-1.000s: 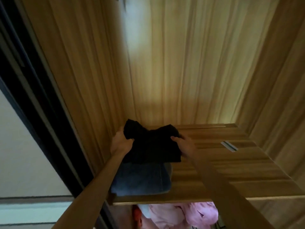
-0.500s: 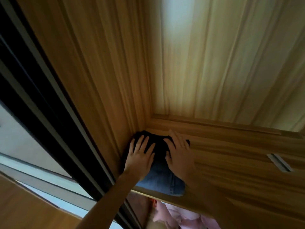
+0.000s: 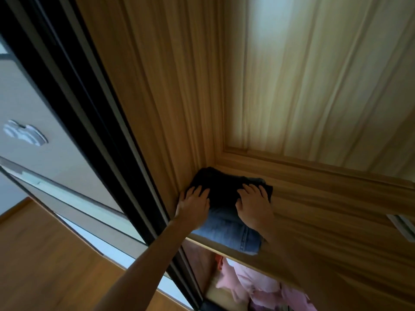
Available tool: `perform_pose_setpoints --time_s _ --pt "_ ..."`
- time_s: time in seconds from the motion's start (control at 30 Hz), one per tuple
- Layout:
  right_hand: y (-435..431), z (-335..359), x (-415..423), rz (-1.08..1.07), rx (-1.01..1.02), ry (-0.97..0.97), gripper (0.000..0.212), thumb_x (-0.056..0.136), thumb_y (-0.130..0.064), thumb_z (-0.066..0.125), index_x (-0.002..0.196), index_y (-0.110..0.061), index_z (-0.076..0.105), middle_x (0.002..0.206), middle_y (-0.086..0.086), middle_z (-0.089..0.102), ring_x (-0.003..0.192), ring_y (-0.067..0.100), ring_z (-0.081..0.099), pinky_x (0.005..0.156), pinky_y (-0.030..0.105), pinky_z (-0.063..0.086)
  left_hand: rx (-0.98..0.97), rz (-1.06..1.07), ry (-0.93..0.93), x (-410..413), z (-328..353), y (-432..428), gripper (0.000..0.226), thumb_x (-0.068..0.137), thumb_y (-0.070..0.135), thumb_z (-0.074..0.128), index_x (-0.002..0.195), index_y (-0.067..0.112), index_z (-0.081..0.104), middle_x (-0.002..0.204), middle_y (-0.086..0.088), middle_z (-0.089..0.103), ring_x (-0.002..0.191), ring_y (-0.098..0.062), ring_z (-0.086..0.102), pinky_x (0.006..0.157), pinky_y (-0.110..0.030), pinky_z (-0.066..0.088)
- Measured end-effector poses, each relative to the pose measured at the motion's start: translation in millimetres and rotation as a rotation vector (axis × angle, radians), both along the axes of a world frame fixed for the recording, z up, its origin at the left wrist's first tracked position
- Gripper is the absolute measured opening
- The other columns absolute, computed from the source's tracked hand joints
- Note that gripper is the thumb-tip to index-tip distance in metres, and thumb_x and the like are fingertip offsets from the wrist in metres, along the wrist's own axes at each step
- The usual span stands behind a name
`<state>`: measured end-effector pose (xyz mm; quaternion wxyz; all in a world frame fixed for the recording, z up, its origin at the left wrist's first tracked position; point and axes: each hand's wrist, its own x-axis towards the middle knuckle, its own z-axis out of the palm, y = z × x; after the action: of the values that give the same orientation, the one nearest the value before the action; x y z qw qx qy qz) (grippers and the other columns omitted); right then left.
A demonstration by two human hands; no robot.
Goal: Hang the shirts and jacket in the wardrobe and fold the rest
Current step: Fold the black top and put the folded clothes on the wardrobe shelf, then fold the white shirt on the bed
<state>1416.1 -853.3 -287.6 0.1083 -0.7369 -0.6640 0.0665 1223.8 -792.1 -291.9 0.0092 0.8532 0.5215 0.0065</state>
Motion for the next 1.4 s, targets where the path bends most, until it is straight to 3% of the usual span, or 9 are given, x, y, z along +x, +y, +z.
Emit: perform_pose_setpoints --time_s 0.13,0.27,0.43,0.53,0.7,0.87,1.0,1.1,1.4 --pt "-2.4 26.2 -29.6 0.107 0.026 0.115 0.034 0.095 -0.021 0.050 0.128 -0.019 0.061 0.126 0.006 0.061 0.115 0.026 0.056 0.101 0.038 0.044 -0.078 0.043 -0.222 -22.7 24.2 -10.5 0.039 0.101 0.029 0.041 0.137 0.019 0.052 0.136 -0.007 0.056 0.121 -0.028 0.056 0.099 -0.042 0.048" --pt "-9.1 41.4 -76.2 0.132 -0.001 0.067 0.030 0.093 -0.018 0.054 0.120 -0.018 0.066 0.121 0.009 0.062 0.115 0.028 0.057 0.094 0.038 0.050 -0.161 0.052 -0.280 -53.6 45.8 -42.8 0.034 0.096 0.028 0.046 0.126 0.023 0.061 0.124 -0.008 0.065 0.113 -0.032 0.063 0.093 -0.041 0.052" --pt "-29.5 38.9 -152.8 0.197 -0.191 -0.006 0.022 0.090 -0.028 0.060 0.105 -0.016 0.069 0.112 0.009 0.070 0.105 0.031 0.066 0.080 0.032 0.050 -0.222 0.041 -0.115 -124.9 36.3 -93.3 0.035 0.094 0.032 0.041 0.121 0.025 0.062 0.117 -0.004 0.067 0.108 -0.032 0.064 0.091 -0.041 0.054" --pt "-47.2 30.9 -204.7 0.276 -0.282 -0.063 0.024 0.089 -0.023 0.057 0.107 -0.012 0.070 0.112 0.010 0.070 0.108 0.031 0.065 0.086 0.033 0.052 -0.254 0.128 -0.152 -190.8 23.7 -116.9 0.031 0.096 0.034 0.048 0.120 0.023 0.065 0.119 -0.002 0.068 0.109 -0.025 0.063 0.095 -0.038 0.051" --pt "-73.5 24.4 -300.9 0.359 -0.338 -0.075 0.029 0.091 -0.013 0.045 0.107 -0.005 0.068 0.101 0.011 0.067 0.106 0.028 0.064 0.080 0.028 0.047 -0.282 0.312 -0.224 -309.7 4.5 -165.1 0.033 0.099 0.033 0.052 0.126 0.019 0.064 0.125 0.000 0.067 0.111 -0.020 0.064 0.098 -0.035 0.051" --pt "-95.1 9.1 -405.4 0.498 -0.367 -0.044 0.028 0.091 -0.022 0.053 0.112 -0.018 0.070 0.118 0.003 0.068 0.107 0.024 0.065 0.089 0.032 0.053 -0.378 0.525 -0.197 -423.8 -18.3 -224.8 0.030 0.099 0.027 0.046 0.112 0.012 0.068 0.109 -0.004 0.070 0.096 -0.020 0.068 0.085 -0.036 0.059" --pt "-112.9 -2.2 -487.8 0.669 -0.355 -0.030 0.023 0.093 -0.025 0.058 0.109 -0.016 0.071 0.109 0.002 0.071 0.096 0.022 0.068 0.083 0.031 0.054 -0.410 0.748 -0.241 -502.2 -23.4 -274.3 0.027 0.095 0.030 0.051 0.113 0.020 0.068 0.110 0.002 0.069 0.094 -0.016 0.065 0.077 -0.029 0.054" --pt "-120.0 -7.3 -550.0 0.788 -0.333 -0.028 0.018 0.094 -0.026 0.060 0.104 -0.017 0.071 0.103 0.001 0.072 0.086 0.017 0.067 0.072 0.024 0.049 -0.400 0.907 -0.293 -554.4 -26.3 -309.9 0.028 0.091 0.032 0.053 0.112 0.023 0.069 0.110 0.003 0.070 0.099 -0.019 0.067 0.085 -0.033 0.056" --pt "-138.8 -15.3 -727.1 1.135 -0.402 -0.037 0.021 0.090 -0.024 0.055 0.100 -0.027 0.073 0.103 -0.006 0.072 0.091 0.016 0.068 0.083 0.033 0.057 -0.328 1.305 -0.303 -681.9 -28.6 -381.7 0.023 0.086 0.031 0.050 0.098 0.027 0.070 0.107 0.003 0.070 0.100 -0.024 0.067 0.080 -0.032 0.054"
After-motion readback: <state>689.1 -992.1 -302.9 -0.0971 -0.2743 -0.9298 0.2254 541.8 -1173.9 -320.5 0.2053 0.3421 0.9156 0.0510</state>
